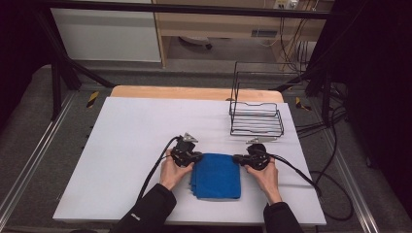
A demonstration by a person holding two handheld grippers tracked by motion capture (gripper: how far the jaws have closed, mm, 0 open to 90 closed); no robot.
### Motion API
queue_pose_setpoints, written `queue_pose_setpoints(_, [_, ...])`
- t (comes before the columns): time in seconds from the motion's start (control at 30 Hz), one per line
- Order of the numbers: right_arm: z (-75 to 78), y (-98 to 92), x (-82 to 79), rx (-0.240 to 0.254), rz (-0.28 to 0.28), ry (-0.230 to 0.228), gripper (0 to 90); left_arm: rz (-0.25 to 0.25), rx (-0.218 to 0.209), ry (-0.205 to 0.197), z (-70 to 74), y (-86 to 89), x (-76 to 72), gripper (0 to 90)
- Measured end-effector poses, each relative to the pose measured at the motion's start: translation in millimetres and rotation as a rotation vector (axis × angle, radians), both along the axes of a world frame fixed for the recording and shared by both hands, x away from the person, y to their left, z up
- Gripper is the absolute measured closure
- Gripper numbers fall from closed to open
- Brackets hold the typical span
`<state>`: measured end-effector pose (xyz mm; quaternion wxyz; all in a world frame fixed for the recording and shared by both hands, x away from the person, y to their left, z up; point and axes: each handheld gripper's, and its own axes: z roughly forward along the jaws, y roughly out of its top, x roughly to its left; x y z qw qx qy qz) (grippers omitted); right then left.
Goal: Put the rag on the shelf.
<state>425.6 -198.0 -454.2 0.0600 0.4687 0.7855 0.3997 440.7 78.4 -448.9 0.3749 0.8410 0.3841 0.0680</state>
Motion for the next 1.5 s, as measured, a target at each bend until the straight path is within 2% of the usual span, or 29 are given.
queue_pose_setpoints(0.3, [5.0,-1.7,-2.2,0.020,-0.001,0.004,86.3,-0.001,-0.034,0.020,1.1,4.1,1.3,85.6])
queue_pose_setpoints(0.47, [10.6,-3.0,-5.6,0.040,0.001,-0.011,86.3,0.002,-0.063,0.017,3.8,7.7,-0.2,85.6])
queue_pose_setpoints(0.67, [18.3,-3.2,-10.0,0.051,0.008,-0.049,86.4,0.005,-0.101,-0.001,12.8,12.3,-4.2,85.7])
queue_pose_setpoints(1.1, [35.6,-2.4,-23.5,0.087,0.018,-0.130,86.4,-0.003,-0.140,-0.058,25.0,20.4,-17.8,85.7])
queue_pose_setpoints(1.3, [46.4,-1.8,-31.3,0.103,0.018,-0.183,86.4,0.007,-0.177,-0.102,35.5,25.1,-27.1,85.7])
queue_pose_setpoints(1.5, [51.8,-2.0,-34.7,0.117,0.020,-0.213,86.4,0.010,-0.193,-0.142,45.0,27.6,-33.7,85.7])
